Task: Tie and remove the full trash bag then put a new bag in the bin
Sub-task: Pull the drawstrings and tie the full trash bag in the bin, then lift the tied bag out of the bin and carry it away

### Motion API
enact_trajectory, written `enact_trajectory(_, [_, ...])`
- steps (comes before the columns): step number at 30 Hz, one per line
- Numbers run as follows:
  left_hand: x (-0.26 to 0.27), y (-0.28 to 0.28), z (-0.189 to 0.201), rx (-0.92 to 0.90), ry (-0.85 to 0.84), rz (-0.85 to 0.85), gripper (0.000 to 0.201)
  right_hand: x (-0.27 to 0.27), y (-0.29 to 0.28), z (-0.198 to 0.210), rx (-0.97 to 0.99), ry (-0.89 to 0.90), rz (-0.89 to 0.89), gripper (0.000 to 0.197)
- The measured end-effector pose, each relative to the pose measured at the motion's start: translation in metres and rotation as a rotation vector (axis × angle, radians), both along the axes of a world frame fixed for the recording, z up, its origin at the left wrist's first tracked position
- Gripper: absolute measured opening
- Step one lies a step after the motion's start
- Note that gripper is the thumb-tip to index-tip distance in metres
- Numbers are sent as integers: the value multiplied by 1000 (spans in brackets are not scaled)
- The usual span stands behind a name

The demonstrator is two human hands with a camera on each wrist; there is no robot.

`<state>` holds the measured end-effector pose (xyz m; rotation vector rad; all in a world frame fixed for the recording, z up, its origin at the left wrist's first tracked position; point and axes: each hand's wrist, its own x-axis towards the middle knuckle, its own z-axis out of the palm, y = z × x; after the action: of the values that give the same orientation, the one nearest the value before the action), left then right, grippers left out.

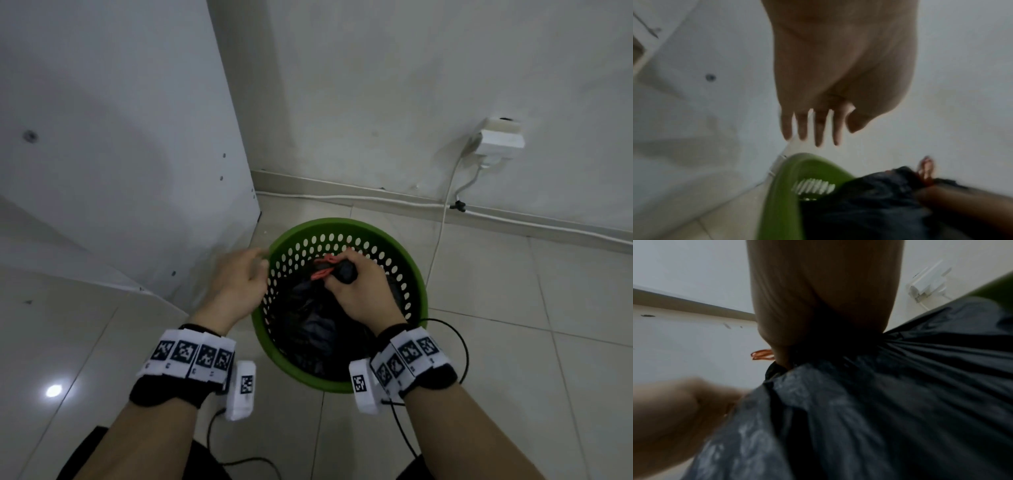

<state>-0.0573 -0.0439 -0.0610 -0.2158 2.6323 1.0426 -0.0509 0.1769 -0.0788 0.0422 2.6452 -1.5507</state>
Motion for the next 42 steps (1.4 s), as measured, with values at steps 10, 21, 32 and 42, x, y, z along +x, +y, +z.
enact_trajectory(10, [17, 4, -32, 339, -356, 247, 27, -15, -3, 20, -459, 60, -286, 10])
enact_trajectory(21, [-2, 4, -48, 412, -292, 387, 32, -28, 11, 179, -921, 251, -160, 23])
enact_trajectory(32, [65, -17, 49, 481, -539, 520, 19, 25, 35, 303, -693, 179, -214, 43])
enact_trajectory(42, [259, -109, 235, 348, -648, 600, 35, 104, 17, 433, -362, -318, -49, 31])
